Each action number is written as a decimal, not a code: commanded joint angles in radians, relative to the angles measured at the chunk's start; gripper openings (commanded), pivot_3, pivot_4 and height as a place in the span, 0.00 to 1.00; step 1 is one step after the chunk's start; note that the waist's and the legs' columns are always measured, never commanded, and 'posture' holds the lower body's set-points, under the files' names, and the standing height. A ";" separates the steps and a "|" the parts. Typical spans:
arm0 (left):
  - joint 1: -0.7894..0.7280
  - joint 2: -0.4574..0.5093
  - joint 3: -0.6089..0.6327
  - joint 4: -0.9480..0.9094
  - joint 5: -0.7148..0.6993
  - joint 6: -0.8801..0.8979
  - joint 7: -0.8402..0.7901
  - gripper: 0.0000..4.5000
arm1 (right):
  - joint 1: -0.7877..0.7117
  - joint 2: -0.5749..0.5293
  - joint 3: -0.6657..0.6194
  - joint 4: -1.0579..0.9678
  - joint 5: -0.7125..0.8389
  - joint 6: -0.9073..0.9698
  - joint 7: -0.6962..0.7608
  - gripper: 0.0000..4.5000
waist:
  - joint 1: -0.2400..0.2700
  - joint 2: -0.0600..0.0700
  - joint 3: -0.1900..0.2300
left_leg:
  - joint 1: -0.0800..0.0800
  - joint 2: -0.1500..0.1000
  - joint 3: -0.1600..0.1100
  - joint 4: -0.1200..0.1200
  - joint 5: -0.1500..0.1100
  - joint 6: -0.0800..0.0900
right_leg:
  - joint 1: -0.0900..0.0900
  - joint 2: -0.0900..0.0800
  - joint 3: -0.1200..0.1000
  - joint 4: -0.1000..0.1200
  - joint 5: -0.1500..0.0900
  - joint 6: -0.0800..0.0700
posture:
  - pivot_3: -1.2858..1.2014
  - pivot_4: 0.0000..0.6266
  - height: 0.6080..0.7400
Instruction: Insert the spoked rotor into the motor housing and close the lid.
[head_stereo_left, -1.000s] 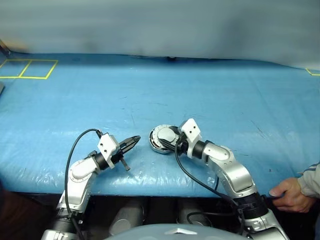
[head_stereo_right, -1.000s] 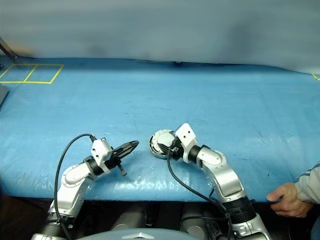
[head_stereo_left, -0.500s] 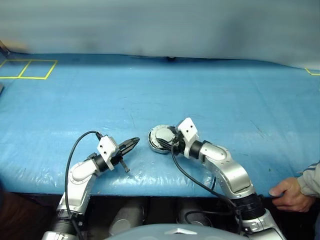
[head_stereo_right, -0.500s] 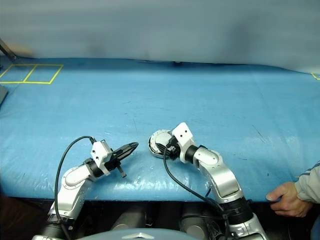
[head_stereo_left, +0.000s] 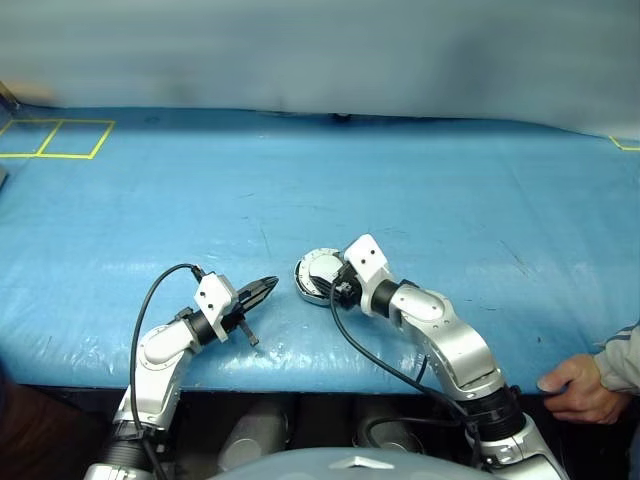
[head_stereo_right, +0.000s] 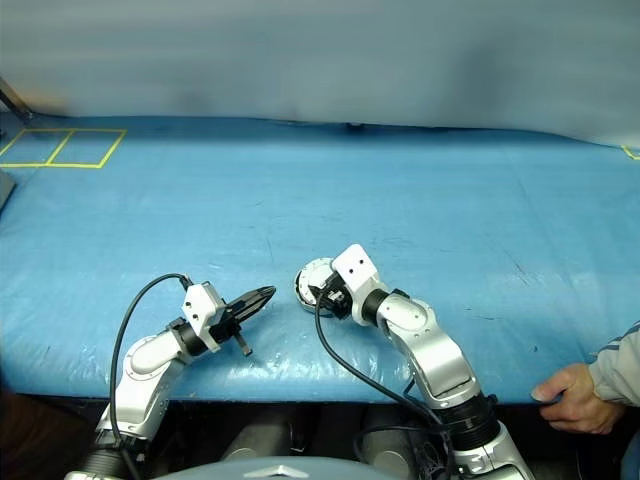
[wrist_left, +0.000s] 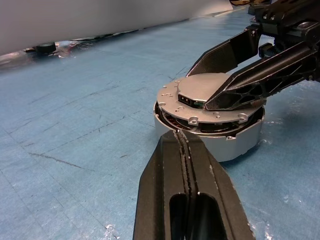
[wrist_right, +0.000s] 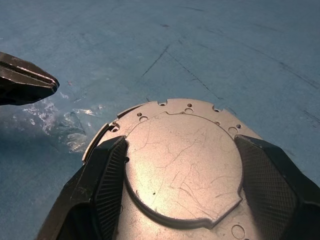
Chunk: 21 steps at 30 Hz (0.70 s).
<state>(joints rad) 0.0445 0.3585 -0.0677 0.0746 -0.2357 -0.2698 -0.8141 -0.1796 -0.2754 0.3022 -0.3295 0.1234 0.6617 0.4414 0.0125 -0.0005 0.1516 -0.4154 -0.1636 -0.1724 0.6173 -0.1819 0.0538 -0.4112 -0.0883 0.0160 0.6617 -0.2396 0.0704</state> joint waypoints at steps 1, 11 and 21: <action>-0.004 0.009 -0.001 -0.006 0.013 -0.011 0.005 0.00 | -0.007 0.009 0.010 -0.039 0.004 0.019 -0.003 0.68 | 0.000 0.000 0.000 | 0.000 0.000 0.000 0.000 0.000 0.000 | 0.000 0.000 0.000 0.000 0.000 0.000 | 0.52 0.24 1.00; -0.036 -0.018 -0.024 0.054 0.050 0.038 0.047 0.00 | -0.013 0.019 0.000 -0.061 0.031 0.023 0.016 0.68 | 0.000 0.000 0.000 | 0.000 0.000 0.000 -0.001 0.000 0.000 | 0.000 0.000 0.000 0.000 0.000 0.000 | 0.52 0.24 1.00; -0.086 -0.055 -0.063 0.101 0.061 0.068 0.055 0.00 | -0.012 0.024 -0.003 -0.071 0.049 0.019 0.033 0.68 | 0.000 0.000 0.000 | 0.000 0.000 0.000 -0.001 0.000 0.000 | 0.000 0.000 -0.001 -0.001 0.000 0.000 | 0.52 0.24 1.00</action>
<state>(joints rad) -0.0324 0.3109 -0.1242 0.1746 -0.1765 -0.2014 -0.7578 -0.1809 -0.2613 0.3038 -0.3535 0.1467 0.6869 0.4611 0.0125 -0.0005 0.1516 -0.4156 -0.1638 -0.1725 0.6161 -0.1819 0.0537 -0.4116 -0.0884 0.0150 0.6608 -0.2395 0.0704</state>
